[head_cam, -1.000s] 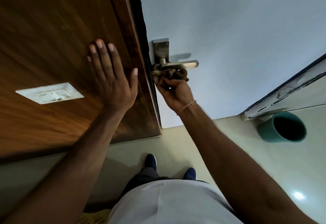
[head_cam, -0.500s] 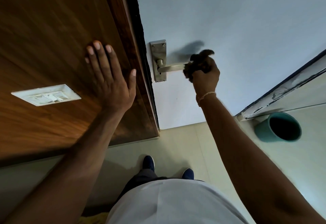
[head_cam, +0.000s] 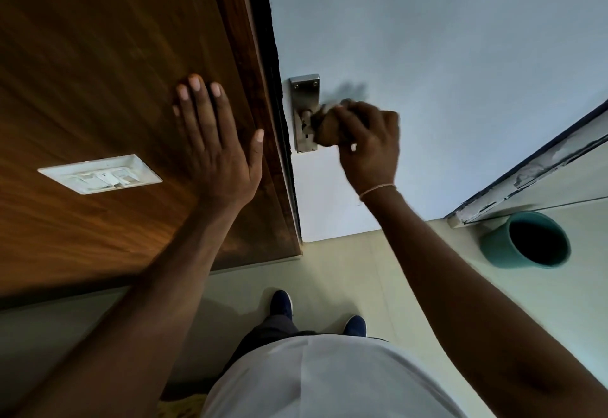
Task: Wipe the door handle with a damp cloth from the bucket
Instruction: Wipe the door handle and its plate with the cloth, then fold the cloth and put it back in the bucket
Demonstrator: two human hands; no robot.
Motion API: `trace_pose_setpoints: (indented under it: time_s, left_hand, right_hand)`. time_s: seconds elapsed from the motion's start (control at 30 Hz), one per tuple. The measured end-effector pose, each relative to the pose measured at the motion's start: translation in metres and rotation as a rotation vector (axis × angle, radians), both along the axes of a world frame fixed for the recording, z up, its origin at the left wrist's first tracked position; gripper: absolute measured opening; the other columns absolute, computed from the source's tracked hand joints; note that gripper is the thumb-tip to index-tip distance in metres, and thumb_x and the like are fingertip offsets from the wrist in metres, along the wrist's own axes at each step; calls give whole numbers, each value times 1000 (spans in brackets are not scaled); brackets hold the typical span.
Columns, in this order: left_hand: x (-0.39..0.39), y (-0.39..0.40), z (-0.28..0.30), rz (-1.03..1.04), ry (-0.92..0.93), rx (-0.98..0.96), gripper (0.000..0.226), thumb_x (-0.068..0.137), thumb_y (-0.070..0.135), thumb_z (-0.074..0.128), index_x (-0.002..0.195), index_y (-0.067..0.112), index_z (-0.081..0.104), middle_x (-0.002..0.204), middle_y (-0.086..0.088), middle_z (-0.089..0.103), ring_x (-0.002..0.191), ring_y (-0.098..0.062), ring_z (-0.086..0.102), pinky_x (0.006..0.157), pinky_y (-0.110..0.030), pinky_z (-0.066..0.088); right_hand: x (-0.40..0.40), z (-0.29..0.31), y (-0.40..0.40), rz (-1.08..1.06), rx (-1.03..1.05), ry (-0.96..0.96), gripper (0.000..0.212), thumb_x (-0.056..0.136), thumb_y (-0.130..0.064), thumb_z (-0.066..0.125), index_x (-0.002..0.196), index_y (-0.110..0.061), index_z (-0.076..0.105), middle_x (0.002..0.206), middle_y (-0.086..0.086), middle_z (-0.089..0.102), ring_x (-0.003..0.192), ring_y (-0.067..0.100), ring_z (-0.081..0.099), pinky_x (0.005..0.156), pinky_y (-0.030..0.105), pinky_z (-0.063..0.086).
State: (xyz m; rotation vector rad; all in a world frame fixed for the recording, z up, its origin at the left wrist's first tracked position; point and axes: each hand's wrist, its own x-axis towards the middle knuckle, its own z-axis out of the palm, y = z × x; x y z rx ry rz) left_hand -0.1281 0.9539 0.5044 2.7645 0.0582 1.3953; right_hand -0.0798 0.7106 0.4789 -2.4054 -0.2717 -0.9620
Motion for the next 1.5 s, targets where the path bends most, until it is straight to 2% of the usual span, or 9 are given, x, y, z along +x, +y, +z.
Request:
trace_pose_setpoints:
  time_s: [0.13, 0.27, 0.37, 0.63, 0.73, 0.87, 1.07, 1.27, 1.5]
  left_hand:
    - [0, -3, 2, 3, 11, -19, 83, 108, 48, 54, 165, -5, 24, 168, -35, 31, 159, -51, 25, 135, -58, 15]
    - [-5, -12, 6, -18, 28, -73, 87, 106, 47, 59, 164, -7, 24, 169, -37, 28, 159, -53, 23, 135, -59, 16]
    - [-11, -20, 7, -56, 56, -97, 88, 104, 44, 64, 163, -8, 25, 169, -37, 26, 160, -53, 23, 134, -61, 19]
    - [-28, -48, -16, -337, 179, -161, 80, 108, 45, 50, 165, -6, 24, 173, -31, 22, 164, -45, 18, 134, -61, 20]
    - [-30, -58, -23, -577, 274, -263, 73, 109, 40, 49, 163, -5, 32, 173, -27, 25, 164, -42, 22, 133, -59, 24]
    - [-25, -75, -26, -772, 459, -531, 56, 113, 42, 40, 154, 6, 51, 160, -12, 51, 151, -25, 45, 122, -49, 41]
    - [3, -123, -13, -727, 1071, -1303, 49, 105, 64, 45, 119, 22, 67, 120, -1, 74, 116, -20, 70, 111, -50, 54]
    - [0, -201, -2, -890, 1510, -1295, 52, 106, 50, 60, 122, 2, 74, 117, -15, 78, 104, -23, 77, 86, -30, 60]
    - [-34, -339, -4, -1058, 1587, -1196, 31, 99, 25, 77, 110, -4, 74, 95, -17, 77, 83, -25, 71, 76, -33, 59]
  right_hand:
    - [2, 0, -33, -148, 335, 340, 55, 82, -13, 71, 133, -32, 74, 128, -2, 71, 113, 27, 61, 86, 23, 43]
    - [-14, 2, -31, -174, 811, 568, 31, 81, -12, 67, 98, -35, 78, 92, -7, 78, 89, 23, 78, 89, 46, 64]
    - [-25, 0, -26, -69, 1247, 641, 24, 86, 1, 63, 107, -8, 71, 90, 8, 77, 83, 41, 81, 82, 57, 66]
    - [-58, 18, -16, 184, 1886, 824, 26, 90, -8, 44, 100, -11, 67, 86, 8, 69, 92, 30, 67, 81, 38, 56]
    - [-69, 30, -16, 308, 1875, 838, 24, 94, -23, 49, 103, -12, 68, 86, 4, 72, 86, 25, 67, 85, 36, 51]
    - [-76, 37, -21, 346, 1786, 853, 48, 102, -58, 58, 123, -18, 73, 142, 10, 70, 118, 33, 69, 101, 43, 48]
    - [-105, 29, -51, 170, 1765, 763, 50, 97, -23, 51, 136, 8, 54, 132, 29, 58, 107, 46, 55, 92, 53, 45]
    - [-154, 23, -122, 60, 1730, 681, 46, 91, -10, 46, 131, 8, 63, 119, 31, 61, 100, 46, 53, 85, 51, 48]
    - [-211, 8, -246, 66, 1849, 537, 51, 91, -6, 42, 139, 2, 58, 130, 27, 66, 114, 48, 59, 98, 64, 46]
